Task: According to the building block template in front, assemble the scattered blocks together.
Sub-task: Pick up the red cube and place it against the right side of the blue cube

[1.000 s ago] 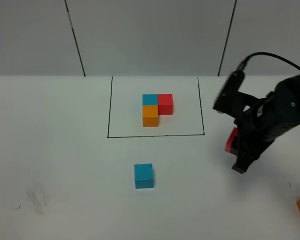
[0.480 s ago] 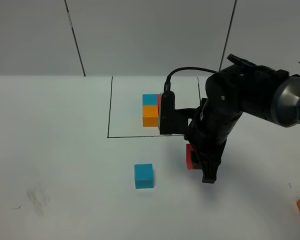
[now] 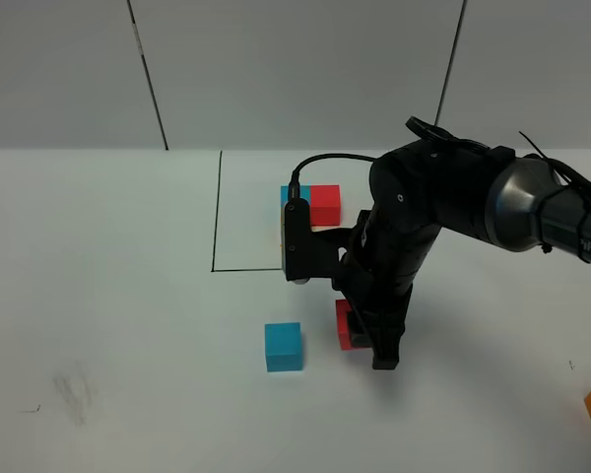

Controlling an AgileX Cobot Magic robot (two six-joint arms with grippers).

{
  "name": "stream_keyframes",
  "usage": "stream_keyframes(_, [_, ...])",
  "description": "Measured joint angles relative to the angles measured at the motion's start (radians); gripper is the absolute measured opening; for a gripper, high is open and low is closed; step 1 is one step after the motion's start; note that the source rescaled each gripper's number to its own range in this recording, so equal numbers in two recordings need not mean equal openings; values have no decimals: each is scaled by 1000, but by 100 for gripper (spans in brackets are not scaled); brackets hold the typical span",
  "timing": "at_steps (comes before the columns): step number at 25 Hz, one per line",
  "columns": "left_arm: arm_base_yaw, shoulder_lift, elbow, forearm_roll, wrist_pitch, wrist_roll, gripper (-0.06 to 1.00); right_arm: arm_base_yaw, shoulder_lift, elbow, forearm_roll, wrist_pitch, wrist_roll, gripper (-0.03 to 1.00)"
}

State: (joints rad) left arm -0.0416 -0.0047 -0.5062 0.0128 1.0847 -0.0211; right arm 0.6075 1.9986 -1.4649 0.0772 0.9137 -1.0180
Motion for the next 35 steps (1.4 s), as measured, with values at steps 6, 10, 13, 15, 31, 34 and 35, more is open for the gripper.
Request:
stream_keyframes(6, [0, 0, 0, 0, 0, 0, 46, 18, 8, 0, 26, -38, -64, 29])
stream_keyframes(10, [0, 0, 0, 0, 0, 0, 46, 28, 18, -8, 31, -66, -89, 29])
stream_keyframes(13, [0, 0, 0, 0, 0, 0, 46, 30, 54, -44, 34, -54, -92, 29])
stream_keyframes(15, [0, 0, 0, 0, 0, 0, 46, 30, 75, -67, 36, -40, -92, 28])
stream_keyframes(31, [0, 0, 0, 0, 0, 0, 46, 44, 96, -90, 87, -27, -92, 28])
stream_keyframes(34, [0, 0, 0, 0, 0, 1, 46, 47, 97, -90, 92, -29, -92, 28])
stream_keyframes(35, [0, 0, 0, 0, 0, 1, 46, 47, 98, -90, 93, -29, -92, 28])
